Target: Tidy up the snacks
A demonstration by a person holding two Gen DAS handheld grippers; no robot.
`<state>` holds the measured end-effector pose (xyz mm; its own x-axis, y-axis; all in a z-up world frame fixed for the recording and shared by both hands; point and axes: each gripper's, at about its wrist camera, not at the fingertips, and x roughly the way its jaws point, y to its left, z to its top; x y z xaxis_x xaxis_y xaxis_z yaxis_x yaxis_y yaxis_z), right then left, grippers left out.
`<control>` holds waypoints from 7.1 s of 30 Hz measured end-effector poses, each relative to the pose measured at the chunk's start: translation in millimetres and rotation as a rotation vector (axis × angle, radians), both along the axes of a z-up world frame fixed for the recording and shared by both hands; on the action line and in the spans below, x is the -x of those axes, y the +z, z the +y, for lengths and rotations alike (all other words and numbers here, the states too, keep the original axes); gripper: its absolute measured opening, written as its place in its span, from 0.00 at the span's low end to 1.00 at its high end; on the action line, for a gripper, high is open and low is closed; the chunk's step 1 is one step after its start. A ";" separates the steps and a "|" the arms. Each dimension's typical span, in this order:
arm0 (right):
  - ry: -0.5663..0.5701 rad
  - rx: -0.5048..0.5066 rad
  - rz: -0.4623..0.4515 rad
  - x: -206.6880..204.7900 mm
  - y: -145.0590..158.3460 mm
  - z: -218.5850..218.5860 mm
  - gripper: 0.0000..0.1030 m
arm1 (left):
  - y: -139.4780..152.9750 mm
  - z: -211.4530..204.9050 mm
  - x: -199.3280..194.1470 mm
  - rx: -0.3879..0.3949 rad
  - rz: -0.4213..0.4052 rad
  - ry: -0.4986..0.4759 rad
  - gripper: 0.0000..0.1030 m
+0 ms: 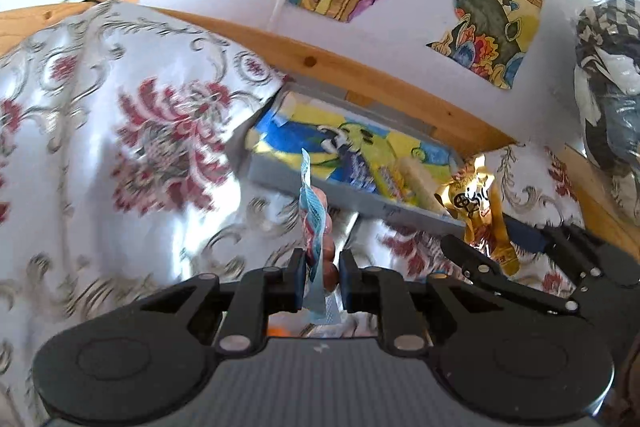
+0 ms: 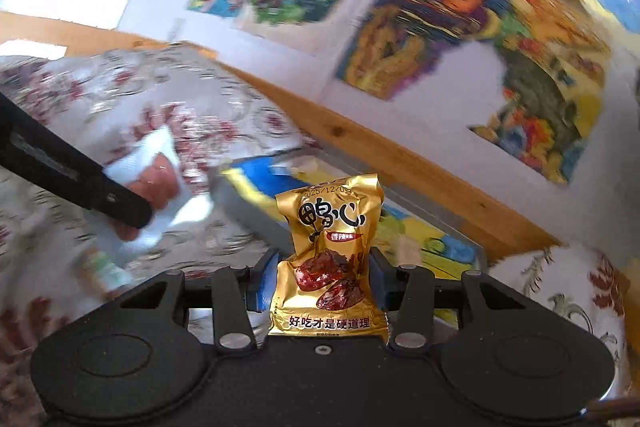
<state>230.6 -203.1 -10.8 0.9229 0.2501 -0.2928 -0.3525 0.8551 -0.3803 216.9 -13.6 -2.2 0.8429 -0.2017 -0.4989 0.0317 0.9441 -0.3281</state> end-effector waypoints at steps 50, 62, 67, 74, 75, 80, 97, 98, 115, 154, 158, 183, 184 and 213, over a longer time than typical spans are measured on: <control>-0.293 -0.380 0.078 -159.4 -28.6 -123.0 0.71 | -3.1 -117.2 -204.4 -0.074 0.160 -0.028 0.26; -0.295 -0.431 0.042 -124.5 -4.8 -131.8 0.94 | 20.1 -99.5 -162.1 -0.050 0.046 0.065 0.87; -0.316 -0.525 0.043 -99.8 11.0 -135.6 0.99 | 30.6 -88.7 -134.2 -0.040 -0.003 0.076 0.97; -0.309 -0.618 0.042 -58.8 26.9 -127.1 0.99 | 46.5 -78.5 -85.0 -0.076 -0.093 0.095 0.99; -0.305 -0.625 0.041 -53.0 28.5 -125.6 0.99 | 47.6 -76.6 -78.7 -0.079 -0.101 0.096 0.99; -0.286 -0.614 0.028 -19.1 34.8 -112.7 0.99 | 49.9 -64.9 -42.1 -0.094 -0.138 0.110 1.00; -0.224 -0.499 0.074 77.1 39.9 -72.7 0.99 | 35.9 -10.4 54.3 -0.138 -0.131 0.166 1.00; -0.229 -0.490 0.085 81.0 38.2 -70.1 0.99 | 34.2 -7.5 60.3 -0.153 -0.130 0.162 1.00; -0.170 -0.358 0.223 125.9 19.5 -18.9 0.99 | 3.6 43.6 114.4 -0.226 0.004 0.132 1.00; -0.172 -0.146 0.558 76.3 -45.8 38.8 0.99 | -35.8 61.8 49.8 -0.403 0.133 -0.047 1.00; -0.182 -0.162 0.582 67.5 -53.3 40.1 0.99 | -37.5 62.6 41.6 -0.405 0.130 -0.038 1.00; -0.268 -0.334 0.676 9.5 -95.0 55.4 0.99 | -64.1 73.5 4.4 -0.340 0.099 -0.003 1.00; -0.266 -0.337 0.672 8.5 -95.7 57.4 0.99 | -64.3 74.3 4.4 -0.337 0.101 0.001 1.00; -0.370 -0.245 0.639 25.5 -92.2 45.2 0.92 | -90.9 18.3 -1.6 -0.599 -0.027 -0.327 0.99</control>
<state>205.1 -157.9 -103.0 0.6297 0.0851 -0.7722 -0.1147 0.9933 0.0159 218.5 4.7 -93.1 0.7996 -0.1432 -0.5833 0.3466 0.9031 0.2534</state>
